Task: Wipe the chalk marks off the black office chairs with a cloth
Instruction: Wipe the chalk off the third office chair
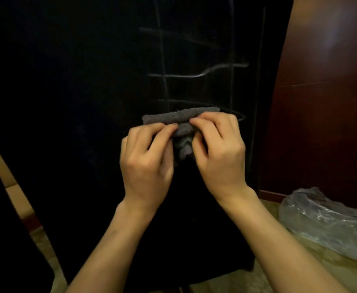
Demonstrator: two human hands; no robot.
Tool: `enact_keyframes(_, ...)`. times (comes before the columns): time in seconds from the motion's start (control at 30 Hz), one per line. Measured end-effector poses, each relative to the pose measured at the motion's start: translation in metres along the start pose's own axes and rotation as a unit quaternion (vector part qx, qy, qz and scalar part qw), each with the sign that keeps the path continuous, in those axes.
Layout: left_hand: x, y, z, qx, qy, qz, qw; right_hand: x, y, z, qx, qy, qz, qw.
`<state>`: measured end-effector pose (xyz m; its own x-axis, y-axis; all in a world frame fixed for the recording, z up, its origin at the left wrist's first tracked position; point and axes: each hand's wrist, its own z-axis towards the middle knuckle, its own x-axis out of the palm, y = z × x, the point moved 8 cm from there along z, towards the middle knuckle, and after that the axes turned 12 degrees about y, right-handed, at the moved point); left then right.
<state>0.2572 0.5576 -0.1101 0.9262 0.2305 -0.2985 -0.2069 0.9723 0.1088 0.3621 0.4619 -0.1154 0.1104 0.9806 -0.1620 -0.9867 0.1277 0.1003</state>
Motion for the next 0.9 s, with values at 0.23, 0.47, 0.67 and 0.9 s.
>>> enact_keyframes(0.23,0.007,0.009,-0.038,0.057,0.058,0.07,0.994,0.025,-0.002,-0.053,-0.056,0.06,-0.008,0.997)
enact_keyframes(0.47,-0.025,0.003,0.059,0.04,-0.024,0.083,0.995,-0.004,0.018,0.058,-0.096,-0.051,0.004,0.994)
enact_keyframes(0.67,-0.013,0.002,0.034,0.045,-0.028,0.069,0.996,0.007,0.011,0.024,-0.071,-0.053,0.002,0.996)
enact_keyframes(0.9,-0.027,0.008,0.054,0.058,-0.043,0.084,0.994,0.004,0.027,0.057,-0.119,-0.039,0.013,0.992)
